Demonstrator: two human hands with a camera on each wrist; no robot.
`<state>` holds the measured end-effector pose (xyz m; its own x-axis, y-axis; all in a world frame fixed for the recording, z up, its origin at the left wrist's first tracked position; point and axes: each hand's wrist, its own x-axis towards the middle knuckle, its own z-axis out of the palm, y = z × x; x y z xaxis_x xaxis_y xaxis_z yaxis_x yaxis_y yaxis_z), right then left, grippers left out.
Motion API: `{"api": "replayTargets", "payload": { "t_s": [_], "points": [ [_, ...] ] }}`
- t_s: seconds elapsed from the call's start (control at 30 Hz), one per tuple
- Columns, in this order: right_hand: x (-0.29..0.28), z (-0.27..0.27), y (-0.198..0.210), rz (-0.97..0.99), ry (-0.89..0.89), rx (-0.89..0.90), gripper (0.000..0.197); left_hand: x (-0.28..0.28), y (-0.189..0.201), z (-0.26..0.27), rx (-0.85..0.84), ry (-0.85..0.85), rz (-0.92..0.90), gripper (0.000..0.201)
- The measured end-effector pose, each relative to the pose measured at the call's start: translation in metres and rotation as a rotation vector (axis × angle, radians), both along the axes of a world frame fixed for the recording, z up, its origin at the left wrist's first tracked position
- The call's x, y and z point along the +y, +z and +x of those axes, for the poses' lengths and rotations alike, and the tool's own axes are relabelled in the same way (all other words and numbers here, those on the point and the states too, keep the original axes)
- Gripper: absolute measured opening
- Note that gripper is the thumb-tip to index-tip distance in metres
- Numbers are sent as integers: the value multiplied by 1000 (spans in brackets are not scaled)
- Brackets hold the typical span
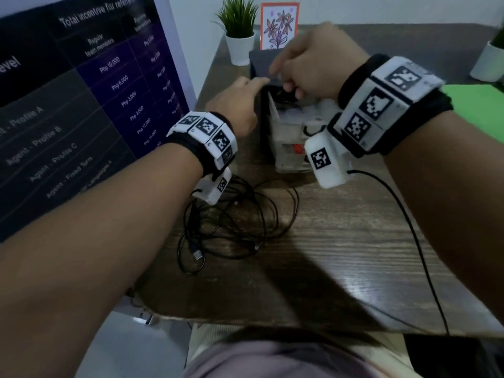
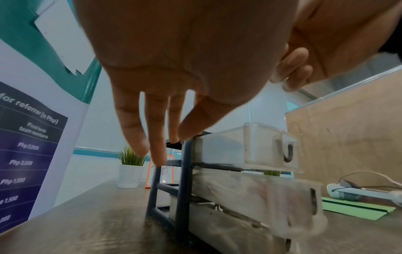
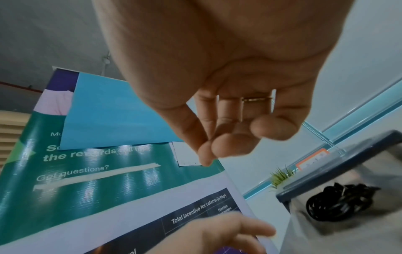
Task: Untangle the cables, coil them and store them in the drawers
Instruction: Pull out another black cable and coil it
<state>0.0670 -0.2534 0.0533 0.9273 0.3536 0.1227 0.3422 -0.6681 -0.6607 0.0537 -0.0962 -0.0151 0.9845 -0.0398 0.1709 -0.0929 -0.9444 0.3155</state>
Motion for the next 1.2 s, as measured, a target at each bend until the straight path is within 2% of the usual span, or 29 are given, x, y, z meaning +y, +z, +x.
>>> {"api": "replayTargets", "payload": {
  "t_s": [0.1, 0.27, 0.33, 0.47, 0.57, 0.63, 0.73, 0.87, 1.0, 1.1, 1.2],
  "points": [
    [-2, -21, -5, 107, 63, -12, 20, 9, -12, -20, 84, 35, 19, 65],
    [-7, -34, -28, 62, 182, 31, 16, 25, -22, -57, 313, 54, 57, 36],
    [-6, -41, -42, 33, 228, 106, 15, 34, -25, -70, 363, 60, 58, 32],
    [2, -53, -80, -64, 314, 234, 14, 46, -43, -85, 503, 87, 204, 32],
    [11, -57, -102, -81, 329, 232, 13, 48, -58, -87, 552, 75, 214, 14],
    [16, -58, -111, -59, 325, 195, 14, 47, -62, -87, 517, 76, 166, 9],
    [21, -58, -114, 7, 321, 178, 27, 43, -57, -84, 375, 49, 47, 14],
    [19, -59, -103, 34, 323, 161, 37, 31, -42, -83, 171, 25, -249, 21],
    [7, -58, -89, 89, 266, 136, 24, 24, -35, -83, 39, 28, -485, 15],
    [-2, -57, -85, 224, 243, 195, 21, 20, -34, -81, -23, 64, -567, 13],
    [1, -61, -85, 227, 271, 218, 20, 13, -31, -78, -72, 68, -601, 14]
  ]
}}
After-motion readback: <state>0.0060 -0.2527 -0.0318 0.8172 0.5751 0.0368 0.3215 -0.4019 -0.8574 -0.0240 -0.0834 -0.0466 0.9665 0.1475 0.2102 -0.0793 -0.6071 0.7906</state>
